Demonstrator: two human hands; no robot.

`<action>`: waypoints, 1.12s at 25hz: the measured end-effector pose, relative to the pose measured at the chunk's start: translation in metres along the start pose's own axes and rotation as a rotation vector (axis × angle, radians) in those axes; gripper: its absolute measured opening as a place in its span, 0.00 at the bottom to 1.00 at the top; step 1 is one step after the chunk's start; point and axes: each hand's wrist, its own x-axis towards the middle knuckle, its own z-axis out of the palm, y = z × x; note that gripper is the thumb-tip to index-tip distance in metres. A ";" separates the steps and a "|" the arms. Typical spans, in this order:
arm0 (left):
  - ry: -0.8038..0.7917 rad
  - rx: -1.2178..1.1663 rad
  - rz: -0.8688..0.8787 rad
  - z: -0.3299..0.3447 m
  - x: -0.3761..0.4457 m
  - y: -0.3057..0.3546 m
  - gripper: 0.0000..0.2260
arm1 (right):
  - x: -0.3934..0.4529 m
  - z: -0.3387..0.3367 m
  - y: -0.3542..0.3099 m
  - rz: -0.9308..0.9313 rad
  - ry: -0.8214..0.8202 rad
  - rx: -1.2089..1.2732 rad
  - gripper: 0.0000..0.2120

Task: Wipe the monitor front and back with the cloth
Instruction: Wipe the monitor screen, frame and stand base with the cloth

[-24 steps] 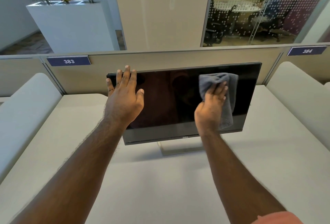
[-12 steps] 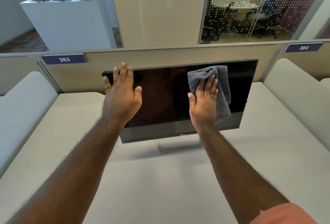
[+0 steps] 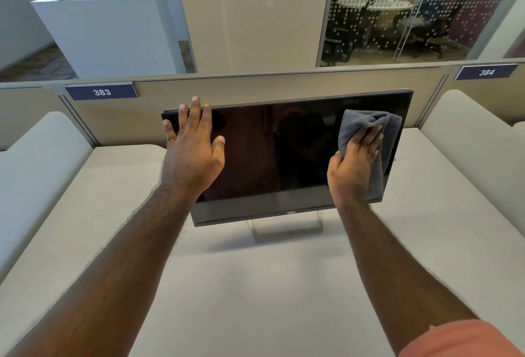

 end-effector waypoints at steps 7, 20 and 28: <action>-0.006 0.018 0.006 0.009 -0.005 -0.002 0.31 | -0.099 0.034 0.005 -0.101 -0.395 -0.251 0.41; 0.024 0.019 0.010 0.028 -0.026 -0.023 0.31 | -0.205 0.061 -0.034 -0.513 -0.774 -0.167 0.40; 0.028 0.016 0.027 0.026 -0.025 -0.025 0.31 | -0.166 0.040 0.051 -0.258 -0.631 -0.241 0.33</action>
